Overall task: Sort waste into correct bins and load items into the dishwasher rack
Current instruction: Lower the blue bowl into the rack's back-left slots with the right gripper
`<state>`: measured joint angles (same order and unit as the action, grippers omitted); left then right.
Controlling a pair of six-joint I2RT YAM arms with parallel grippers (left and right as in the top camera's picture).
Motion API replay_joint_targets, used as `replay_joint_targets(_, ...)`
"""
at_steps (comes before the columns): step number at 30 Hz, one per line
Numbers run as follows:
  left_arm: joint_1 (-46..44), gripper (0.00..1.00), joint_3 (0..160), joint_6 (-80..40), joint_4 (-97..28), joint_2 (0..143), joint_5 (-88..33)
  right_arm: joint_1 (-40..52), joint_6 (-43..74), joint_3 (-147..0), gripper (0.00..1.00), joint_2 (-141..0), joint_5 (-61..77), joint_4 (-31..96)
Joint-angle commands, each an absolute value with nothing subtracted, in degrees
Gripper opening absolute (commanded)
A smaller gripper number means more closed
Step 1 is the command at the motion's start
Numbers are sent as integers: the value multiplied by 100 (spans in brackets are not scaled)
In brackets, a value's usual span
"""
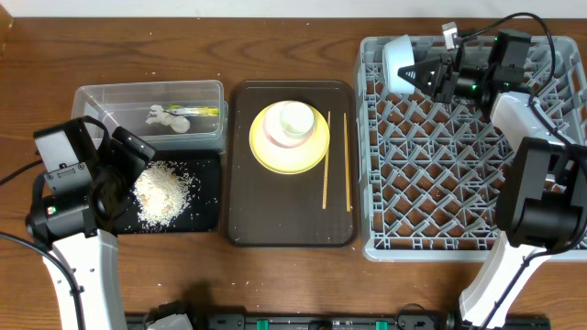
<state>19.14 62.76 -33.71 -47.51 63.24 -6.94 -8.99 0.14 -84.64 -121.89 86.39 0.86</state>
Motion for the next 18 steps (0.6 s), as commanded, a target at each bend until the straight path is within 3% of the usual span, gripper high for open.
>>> replay_joint_targets(1,1944,94,6361,-3417,-4753,6333,-683,-897,-287,-8458,1,-12261,8562,110)
replay_joint_targets(18,1944,94,6361,-3417,-4753,6333,-683,-1020,-384,-8458,1,-12641,8536,303)
